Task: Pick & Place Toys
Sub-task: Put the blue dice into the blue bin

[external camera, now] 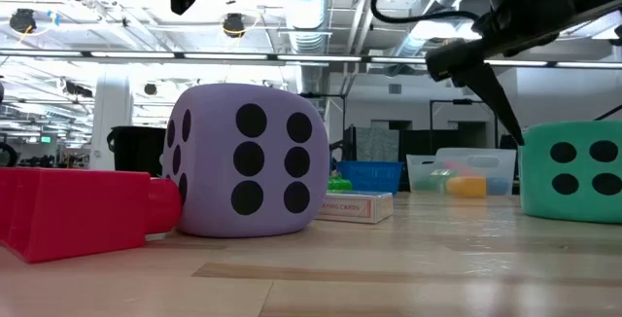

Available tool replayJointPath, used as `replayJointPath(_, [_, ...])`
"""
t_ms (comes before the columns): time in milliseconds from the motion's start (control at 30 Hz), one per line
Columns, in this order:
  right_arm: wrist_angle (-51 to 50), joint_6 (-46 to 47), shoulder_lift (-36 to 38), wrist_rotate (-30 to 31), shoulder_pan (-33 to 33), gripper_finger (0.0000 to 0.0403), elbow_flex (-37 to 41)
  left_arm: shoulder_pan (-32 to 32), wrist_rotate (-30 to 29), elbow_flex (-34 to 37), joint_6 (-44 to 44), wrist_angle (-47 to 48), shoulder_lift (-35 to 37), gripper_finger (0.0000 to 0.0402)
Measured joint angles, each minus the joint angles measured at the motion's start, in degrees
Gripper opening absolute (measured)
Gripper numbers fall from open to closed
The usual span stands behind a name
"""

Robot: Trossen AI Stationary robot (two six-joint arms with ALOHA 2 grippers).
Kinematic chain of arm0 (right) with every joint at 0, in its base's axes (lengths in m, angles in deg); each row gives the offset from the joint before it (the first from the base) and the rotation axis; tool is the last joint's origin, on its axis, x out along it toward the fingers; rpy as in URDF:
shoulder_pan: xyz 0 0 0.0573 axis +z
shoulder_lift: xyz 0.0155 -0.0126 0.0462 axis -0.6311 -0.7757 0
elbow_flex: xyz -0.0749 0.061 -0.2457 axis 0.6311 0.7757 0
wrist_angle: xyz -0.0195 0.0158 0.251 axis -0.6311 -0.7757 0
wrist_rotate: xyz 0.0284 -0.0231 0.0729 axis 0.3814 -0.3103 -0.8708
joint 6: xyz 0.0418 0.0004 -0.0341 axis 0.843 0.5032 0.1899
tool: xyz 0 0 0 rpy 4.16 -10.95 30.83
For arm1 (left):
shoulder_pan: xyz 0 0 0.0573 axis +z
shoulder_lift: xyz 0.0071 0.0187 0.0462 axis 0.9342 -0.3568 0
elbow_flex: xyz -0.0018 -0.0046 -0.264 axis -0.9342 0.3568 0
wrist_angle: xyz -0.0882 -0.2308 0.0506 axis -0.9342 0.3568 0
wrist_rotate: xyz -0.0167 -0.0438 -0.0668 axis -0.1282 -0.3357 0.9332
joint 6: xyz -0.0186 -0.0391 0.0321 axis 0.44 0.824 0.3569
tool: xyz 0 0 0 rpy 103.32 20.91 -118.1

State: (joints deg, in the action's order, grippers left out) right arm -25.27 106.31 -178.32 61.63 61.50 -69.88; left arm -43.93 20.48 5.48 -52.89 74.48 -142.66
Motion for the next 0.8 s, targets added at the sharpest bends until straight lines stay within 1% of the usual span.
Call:
replayJointPath(100, [-0.2, -0.6, 0.1, 1.5, 0.0, 0.0396, -1.6, 0.0, 0.0, 0.0, 0.0, 0.0, 0.0, 0.0208])
replayJointPath(233, [-2.1, -0.6, 2.7, 2.8, 0.0, 0.0396, -1.8, 0.0, 0.0, 0.0, 0.0, 0.0, 0.0, 0.0208])
replayJointPath(433, [-10.1, -0.1, 8.2, 2.9, 0.0, 0.0396, -1.8, 0.0, 0.0, 0.0, 0.0, 0.1, 0.0, 0.0208])
replayJointPath(500, [-10.8, -0.1, 9.6, 3.1, 0.0, 0.0396, -1.6, 0.0, 0.0, 0.0, 0.0, 0.2, 0.0, 0.0208])
replayJointPath(567, [-9.5, 0.0, 11.0, 3.8, 0.0, 0.0396, -0.3, 0.0, 0.0, 0.0, 0.0, 0.2, 0.0, 0.0208])
replayJointPath(667, [-4.7, 0.1, 12.2, 4.6, 0.0, 0.0396, 2.8, 0.0, 0.0, 0.0, 0.0, 0.2, 0.0, 0.0208])
replayJointPath(800, [1.7, 0.1, 13.1, 4.2, 0.0, 0.0396, 7.7, 0.0, 0.0, 0.0, 0.0, 0.2, 0.0, 0.0208])
